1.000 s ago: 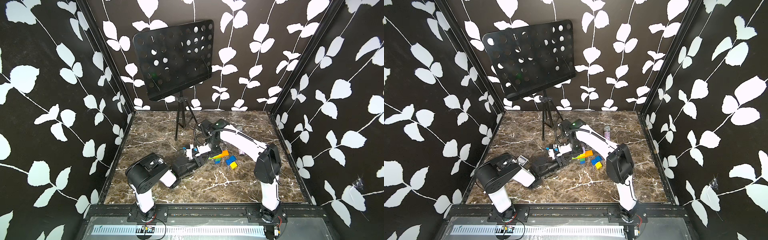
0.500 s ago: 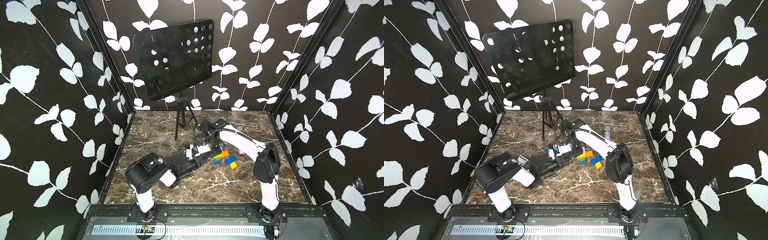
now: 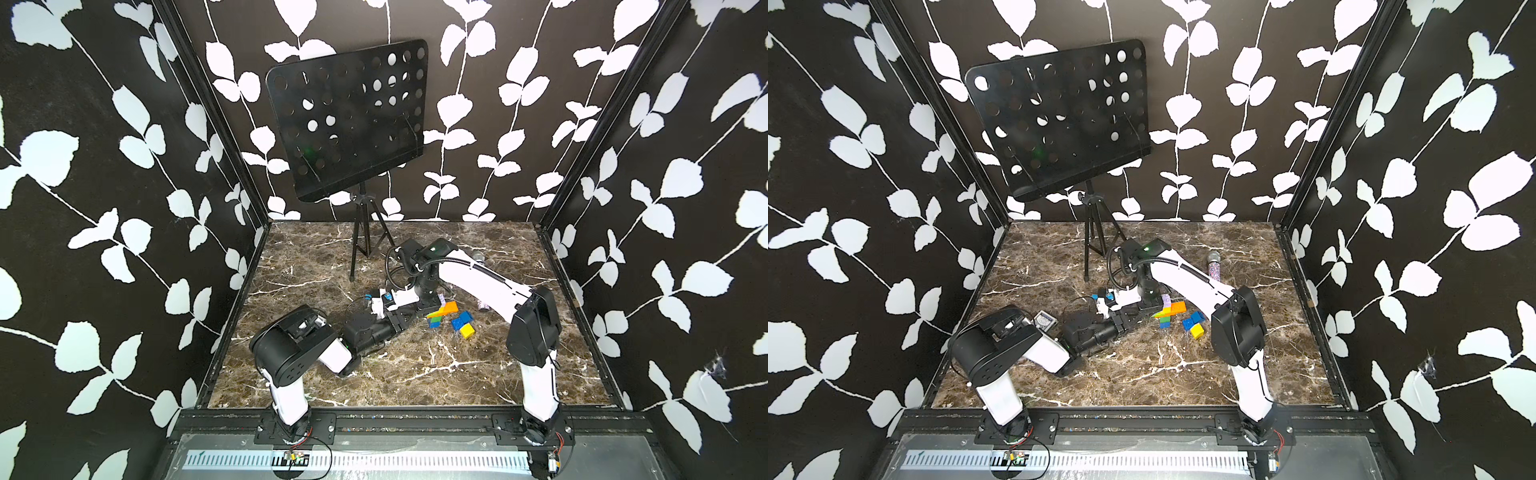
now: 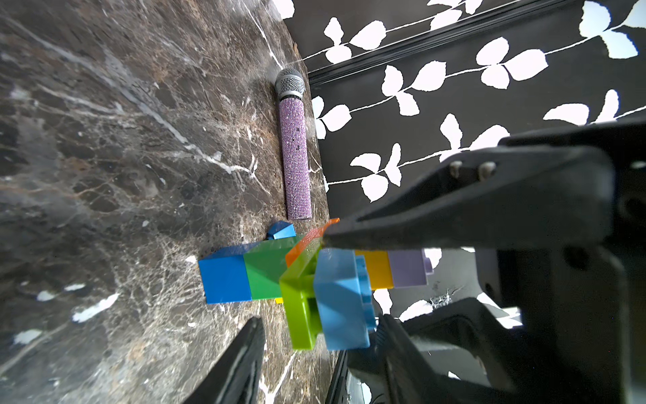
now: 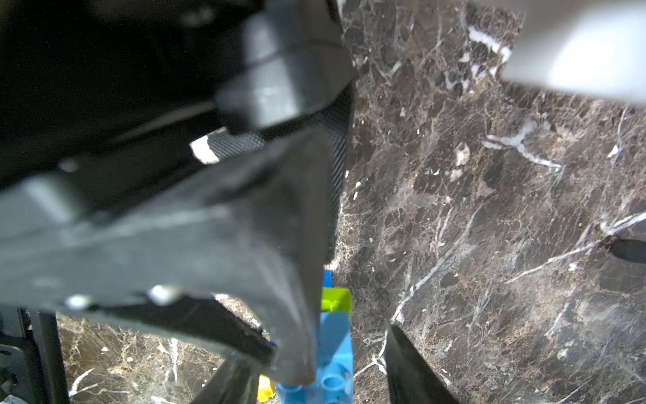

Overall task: Assemble a fork with lego
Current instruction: Assemble the lego brick with the lego brick.

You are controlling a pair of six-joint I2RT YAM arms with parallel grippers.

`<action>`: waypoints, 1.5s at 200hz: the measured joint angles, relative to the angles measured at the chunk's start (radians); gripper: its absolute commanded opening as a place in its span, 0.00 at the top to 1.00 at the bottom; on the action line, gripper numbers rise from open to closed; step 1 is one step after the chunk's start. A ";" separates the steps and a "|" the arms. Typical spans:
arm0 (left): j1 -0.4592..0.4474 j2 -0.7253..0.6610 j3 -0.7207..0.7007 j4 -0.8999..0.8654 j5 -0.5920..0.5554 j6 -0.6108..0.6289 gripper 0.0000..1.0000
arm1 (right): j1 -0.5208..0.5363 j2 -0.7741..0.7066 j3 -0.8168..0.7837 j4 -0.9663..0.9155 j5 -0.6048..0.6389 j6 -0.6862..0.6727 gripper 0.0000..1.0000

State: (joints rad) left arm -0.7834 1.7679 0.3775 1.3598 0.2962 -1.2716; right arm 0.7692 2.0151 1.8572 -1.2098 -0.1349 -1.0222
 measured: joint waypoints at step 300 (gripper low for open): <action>0.030 -0.009 0.000 0.014 0.052 -0.006 0.40 | -0.028 -0.013 0.018 -0.005 -0.040 0.050 0.46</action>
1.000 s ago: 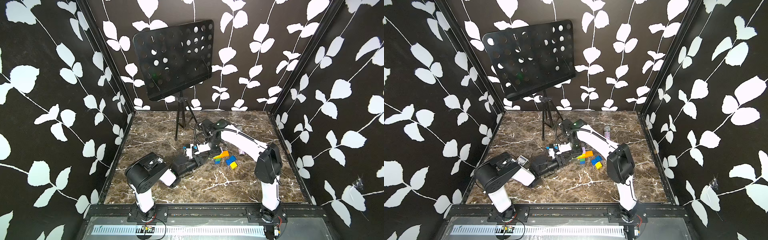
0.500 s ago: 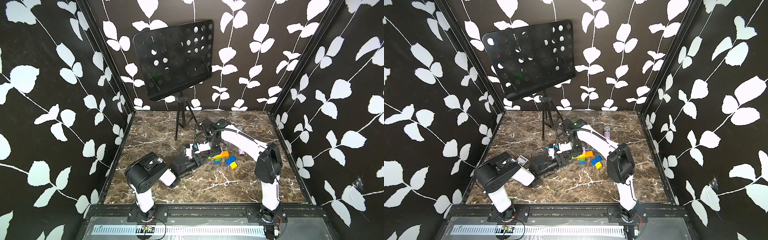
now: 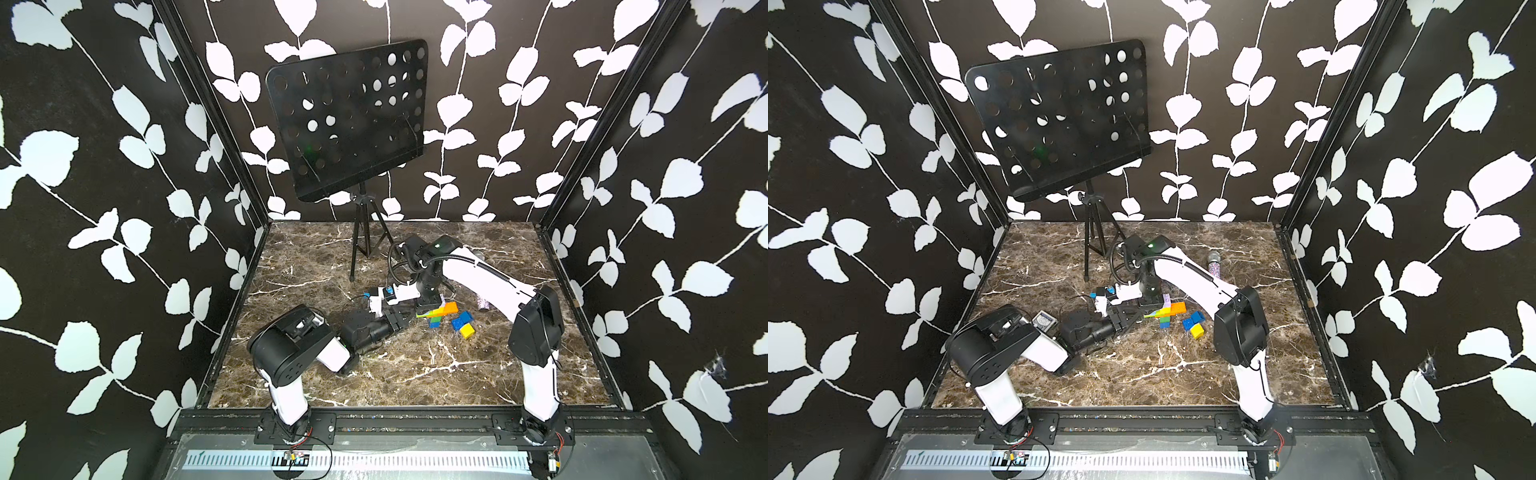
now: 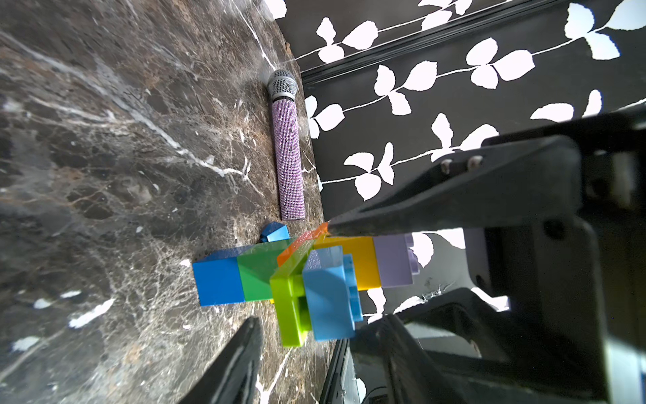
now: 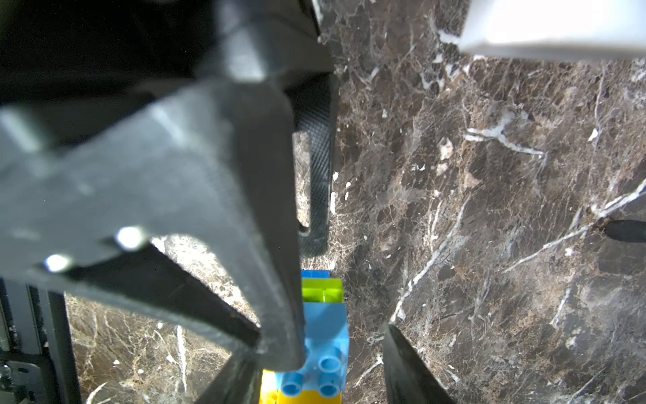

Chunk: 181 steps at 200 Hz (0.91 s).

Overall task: Assemble a fork with lego
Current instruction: Assemble the lego brick with the lego brick.

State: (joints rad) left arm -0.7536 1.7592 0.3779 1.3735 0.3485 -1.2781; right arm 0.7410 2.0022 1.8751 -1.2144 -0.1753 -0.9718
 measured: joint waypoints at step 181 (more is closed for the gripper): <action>0.032 0.034 0.131 -0.202 0.197 0.013 0.41 | -0.147 -0.363 -0.321 0.245 -0.091 0.154 0.42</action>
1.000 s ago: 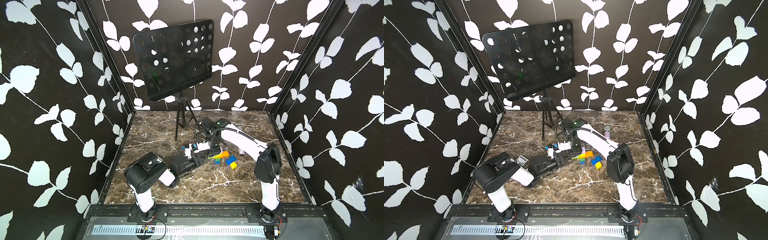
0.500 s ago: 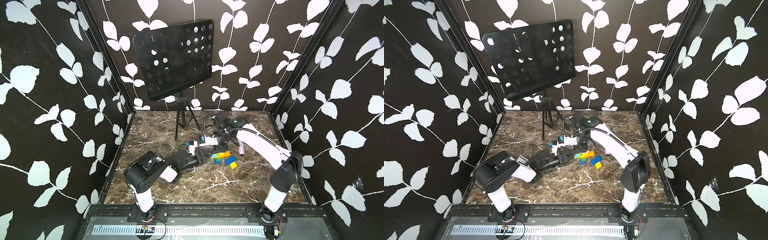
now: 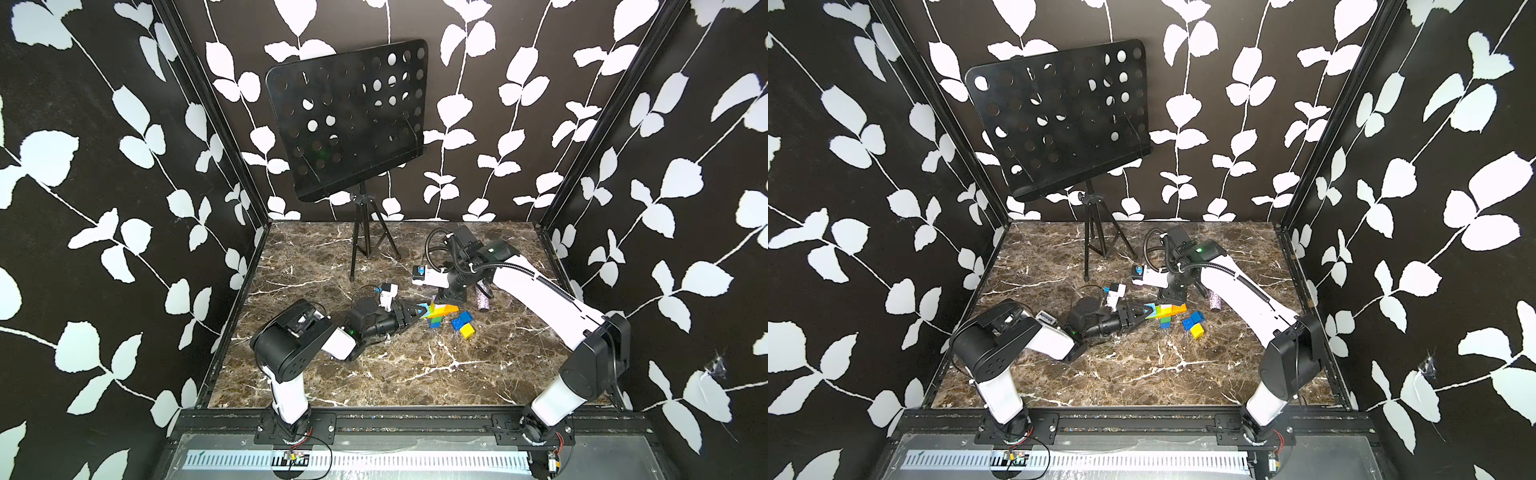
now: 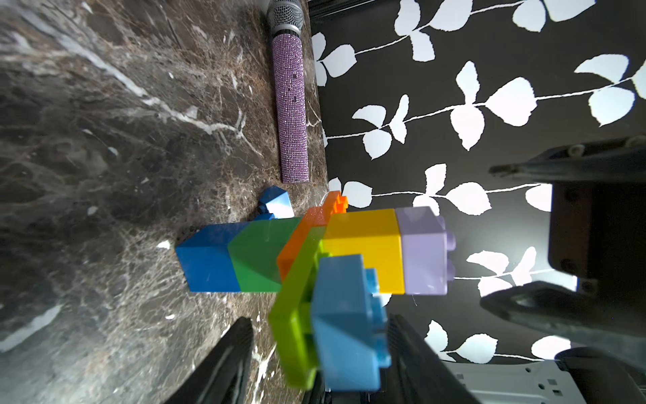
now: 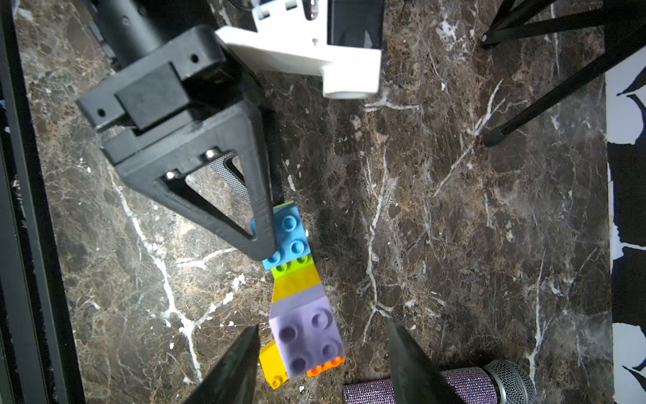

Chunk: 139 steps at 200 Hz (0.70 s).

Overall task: Assemble a fork with lego
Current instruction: Assemble the lego brick with the lego brick.

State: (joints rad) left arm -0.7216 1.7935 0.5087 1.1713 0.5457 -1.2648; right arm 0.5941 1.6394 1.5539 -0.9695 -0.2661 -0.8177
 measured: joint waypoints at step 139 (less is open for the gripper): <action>0.005 0.016 0.016 0.019 0.011 -0.043 0.37 | -0.038 -0.002 -0.051 0.072 -0.027 0.021 0.42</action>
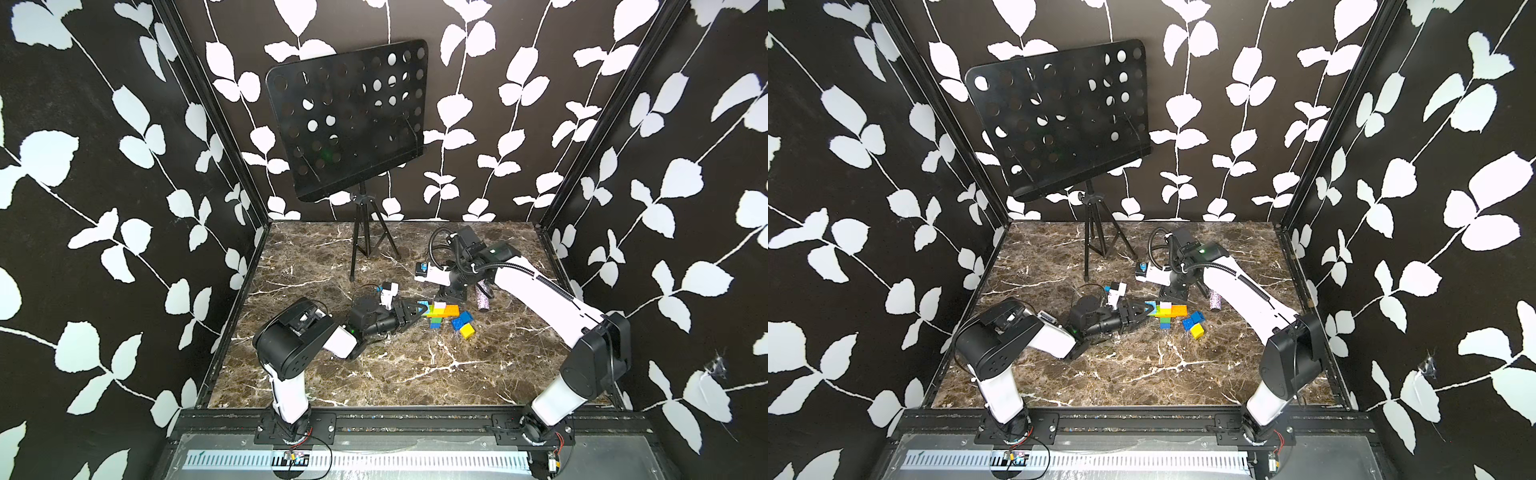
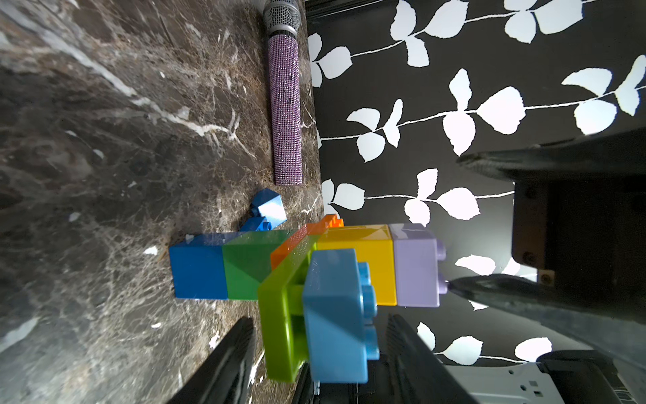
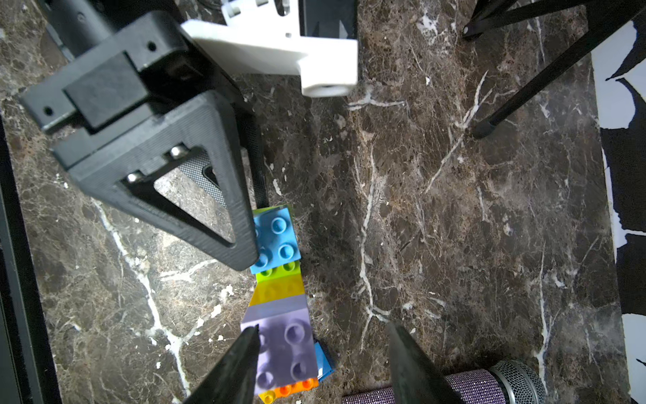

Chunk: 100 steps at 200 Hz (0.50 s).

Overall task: Assemble a fork with lego
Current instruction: Assemble the lego brick with the lego brick.

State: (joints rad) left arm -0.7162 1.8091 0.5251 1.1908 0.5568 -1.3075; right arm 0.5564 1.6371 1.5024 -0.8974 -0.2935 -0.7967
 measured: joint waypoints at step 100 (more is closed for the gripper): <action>0.050 0.000 0.068 -0.066 0.040 0.019 0.37 | -0.009 -0.051 -0.032 0.024 -0.032 0.005 0.42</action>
State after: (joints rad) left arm -0.6662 1.8091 0.5926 1.1244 0.5972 -1.2888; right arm 0.5472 1.5864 1.4708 -0.8730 -0.3260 -0.7918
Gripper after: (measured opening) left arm 0.627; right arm 0.582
